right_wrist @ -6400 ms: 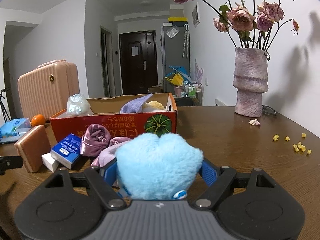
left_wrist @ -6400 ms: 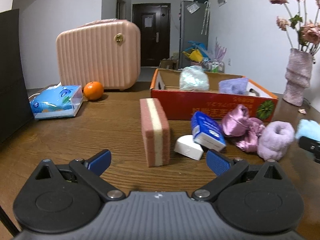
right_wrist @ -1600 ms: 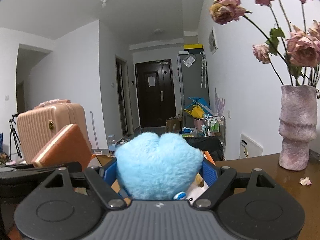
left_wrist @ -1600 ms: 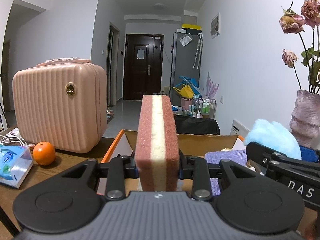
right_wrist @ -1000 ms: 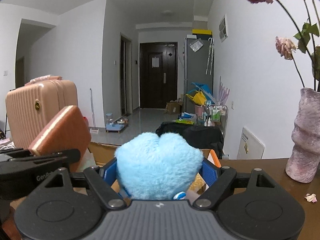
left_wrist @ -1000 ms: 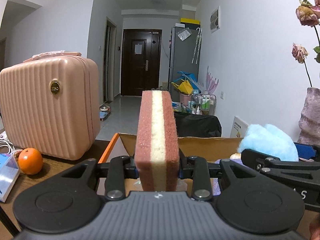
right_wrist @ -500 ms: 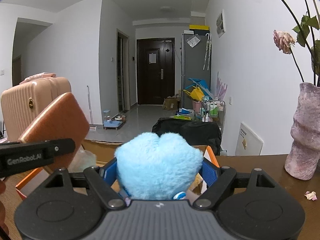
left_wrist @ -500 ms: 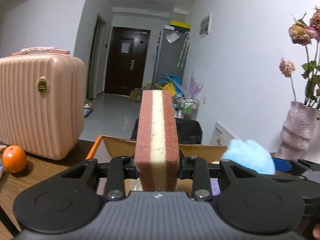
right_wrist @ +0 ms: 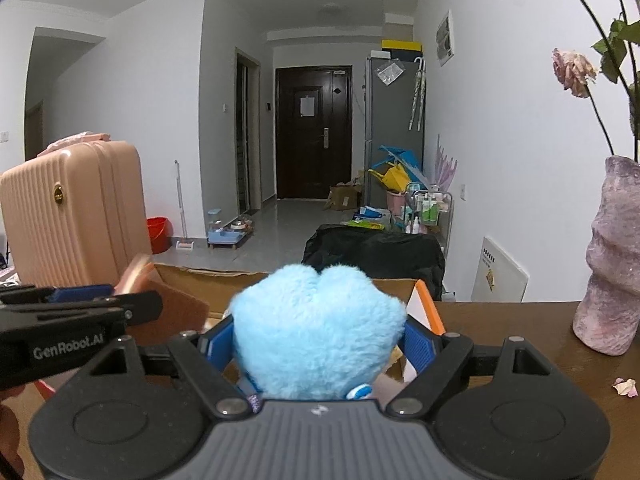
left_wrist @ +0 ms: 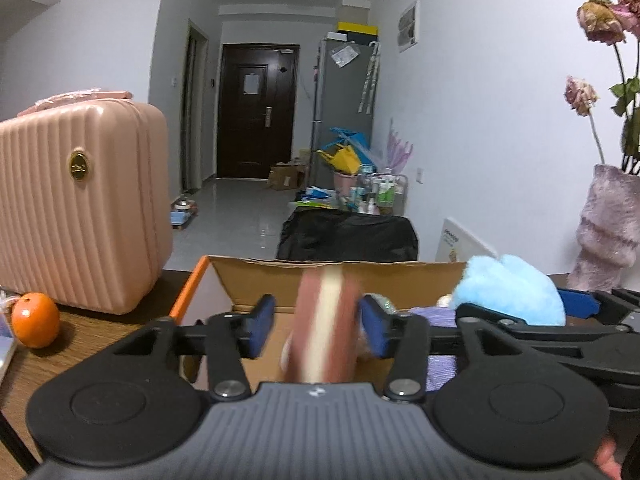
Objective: Organize soft objects
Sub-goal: 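Carry the striped sponge and blue heart in both grippers over the cardboard box, then open both grippers to drop the sponge and heart into the box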
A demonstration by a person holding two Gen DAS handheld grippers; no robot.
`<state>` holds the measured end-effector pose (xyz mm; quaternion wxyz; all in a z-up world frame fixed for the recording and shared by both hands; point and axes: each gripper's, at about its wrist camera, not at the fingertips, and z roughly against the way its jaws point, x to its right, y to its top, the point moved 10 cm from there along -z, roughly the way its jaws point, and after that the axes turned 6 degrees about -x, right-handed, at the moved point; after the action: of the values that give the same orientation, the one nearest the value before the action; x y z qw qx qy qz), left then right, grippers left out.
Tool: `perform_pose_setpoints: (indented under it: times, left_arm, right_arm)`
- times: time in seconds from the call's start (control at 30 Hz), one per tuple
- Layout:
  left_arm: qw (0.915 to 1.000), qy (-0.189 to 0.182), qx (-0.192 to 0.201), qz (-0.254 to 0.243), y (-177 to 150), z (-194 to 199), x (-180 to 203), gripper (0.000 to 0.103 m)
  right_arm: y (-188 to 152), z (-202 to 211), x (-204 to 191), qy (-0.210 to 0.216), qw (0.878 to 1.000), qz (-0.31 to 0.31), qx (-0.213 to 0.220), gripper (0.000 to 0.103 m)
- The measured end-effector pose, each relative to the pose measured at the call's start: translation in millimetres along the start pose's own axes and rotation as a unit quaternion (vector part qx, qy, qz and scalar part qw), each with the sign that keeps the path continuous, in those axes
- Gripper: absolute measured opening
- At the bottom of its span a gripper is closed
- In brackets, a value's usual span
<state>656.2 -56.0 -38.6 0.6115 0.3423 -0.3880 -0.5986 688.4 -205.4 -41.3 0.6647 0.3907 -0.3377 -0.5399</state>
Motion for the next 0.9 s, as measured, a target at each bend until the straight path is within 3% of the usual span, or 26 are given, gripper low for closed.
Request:
perform_pose_setpoints:
  times: [0.1,0.23,0.43,0.9]
  left_arm:
    - [0.9995,0.028,0.003,0.012,1.6,0.5,-9.8,0.081]
    - [0.9976,0.057,0.009,0.038,4.2,2.9,-23.6,0.102]
    - [0.9949,0.082,0.017,0.056,7.6,7.1,-35.1,0.103]
    - [0.9940,0.096,0.017,0.049,2.3,16.4,-34.9,0.103]
  right_arm:
    - [0.6,-1.7,3.6,-0.004,1.000,-0.004,-0.003,0.087]
    - [0.3,-3.3,6.1,-0.002,1.000,-0.015,-0.006,0.095]
    - [-1.5,-2.4,4.6,-0.001,1.000,-0.013,-0.004,0.099]
    - [-3.8,10.2,8.6,-0.022,1.000,-0.016,0.000,0.103]
